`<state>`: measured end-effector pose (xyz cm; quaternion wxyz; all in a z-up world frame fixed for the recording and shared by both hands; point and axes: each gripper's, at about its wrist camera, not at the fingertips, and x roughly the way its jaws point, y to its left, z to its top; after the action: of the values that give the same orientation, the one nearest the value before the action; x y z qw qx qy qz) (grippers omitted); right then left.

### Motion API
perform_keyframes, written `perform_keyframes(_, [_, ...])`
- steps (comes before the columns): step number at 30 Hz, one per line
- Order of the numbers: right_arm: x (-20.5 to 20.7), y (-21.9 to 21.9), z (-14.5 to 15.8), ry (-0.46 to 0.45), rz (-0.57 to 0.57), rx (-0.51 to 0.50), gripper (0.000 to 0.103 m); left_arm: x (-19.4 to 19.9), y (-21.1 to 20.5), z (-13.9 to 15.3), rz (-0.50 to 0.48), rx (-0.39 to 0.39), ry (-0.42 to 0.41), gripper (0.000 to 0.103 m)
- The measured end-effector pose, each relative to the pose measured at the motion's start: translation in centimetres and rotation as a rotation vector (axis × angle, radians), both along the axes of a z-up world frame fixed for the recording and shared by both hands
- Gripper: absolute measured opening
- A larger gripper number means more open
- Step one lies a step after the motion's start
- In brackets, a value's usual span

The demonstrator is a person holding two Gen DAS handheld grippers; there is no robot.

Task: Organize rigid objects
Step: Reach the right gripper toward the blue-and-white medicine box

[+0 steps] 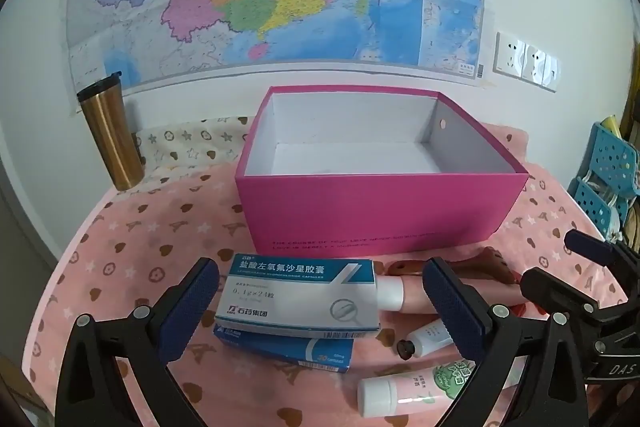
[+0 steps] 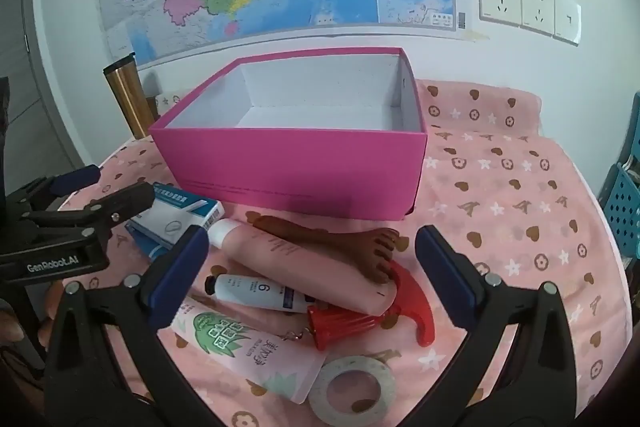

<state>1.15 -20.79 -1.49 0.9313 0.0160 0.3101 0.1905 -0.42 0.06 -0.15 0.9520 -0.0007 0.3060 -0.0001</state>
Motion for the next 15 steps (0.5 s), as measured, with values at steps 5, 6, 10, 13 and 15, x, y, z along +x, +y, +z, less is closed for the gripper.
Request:
perform_keyframes(5, [0.3,0.0,-0.2,0.014,-0.008,-0.001,0.103,0.2,-0.2,0.0,-0.003,-0.006,0.009,0.103])
perform_keyframes(6, [0.4,0.0,-0.3,0.016,-0.011,-0.001,0.103,0.2,-0.2,0.1,-0.005,-0.006,0.009,0.103])
perform_keyframes(10, [-0.2,-0.1,-0.9,-0.013,0.002,0.013,0.103,0.1,-0.3,0.1,-0.01,-0.005,0.008,0.103])
perform_keyframes(13, [-0.4,0.2,-0.4,-0.011,0.006,0.015,0.103,0.1,-0.3,0.1,-0.011,-0.005,0.008,0.103])
perform_keyframes(15, [-0.2,-0.1,-0.3,-0.006,0.011,0.021,0.103,0.1,-0.4,0.1,-0.009,-0.007,0.009,0.103])
